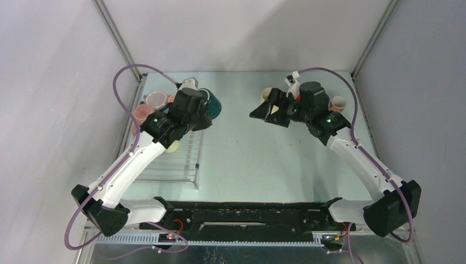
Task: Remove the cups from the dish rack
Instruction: Unload the cup from the dish rack, then place the cup at the center of the board.
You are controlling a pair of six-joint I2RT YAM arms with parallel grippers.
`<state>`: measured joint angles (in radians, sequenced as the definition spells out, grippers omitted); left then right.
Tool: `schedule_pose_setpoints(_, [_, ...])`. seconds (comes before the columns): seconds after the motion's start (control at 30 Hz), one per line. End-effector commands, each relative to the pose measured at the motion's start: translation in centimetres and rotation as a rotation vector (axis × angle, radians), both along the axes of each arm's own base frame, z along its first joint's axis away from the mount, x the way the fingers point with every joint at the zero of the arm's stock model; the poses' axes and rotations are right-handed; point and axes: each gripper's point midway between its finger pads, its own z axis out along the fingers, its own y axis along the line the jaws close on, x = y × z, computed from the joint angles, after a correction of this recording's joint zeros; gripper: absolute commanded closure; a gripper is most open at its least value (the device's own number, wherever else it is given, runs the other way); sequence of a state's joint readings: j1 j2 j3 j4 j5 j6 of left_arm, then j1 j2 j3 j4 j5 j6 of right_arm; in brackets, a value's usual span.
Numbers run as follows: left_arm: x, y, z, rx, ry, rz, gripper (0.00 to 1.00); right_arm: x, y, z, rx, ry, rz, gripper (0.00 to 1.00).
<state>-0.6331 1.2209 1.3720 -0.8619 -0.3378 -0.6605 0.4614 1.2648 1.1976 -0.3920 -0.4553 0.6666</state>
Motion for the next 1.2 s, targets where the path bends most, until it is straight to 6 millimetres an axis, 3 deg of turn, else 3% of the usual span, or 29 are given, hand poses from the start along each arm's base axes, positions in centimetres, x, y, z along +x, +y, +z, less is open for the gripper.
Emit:
schedule_pose_setpoints(0.0, [1.0,-5.6,7.3,-0.307,-0.169,-0.146,1.0,-0.5,1.1,4.8,0.166,-0.064,0.022,0.0])
schedule_pose_setpoints(0.23, [-0.6,-10.2,9.0,-0.513,-0.15,-0.311,1.0,0.1,2.4,7.7,0.288,-0.106,0.049,0.0])
schedule_pose_setpoints(0.57, [-1.9,-13.0,10.3,-0.682,-0.113,-0.418,1.0,0.4,4.0,11.4,0.441,-0.175,0.113,0.05])
schedule_pose_setpoints(1.0, [-2.9,-15.2,11.1,-0.855,-0.071,-0.5,1.0,0.0,5.1,13.6,0.568,-0.163,0.183,0.33])
schedule_pose_setpoints(1.17, [-3.3,-15.5,11.2,-0.903,-0.059,-0.517,1.0,0.0,5.4,14.0,0.597,-0.155,0.192,0.57])
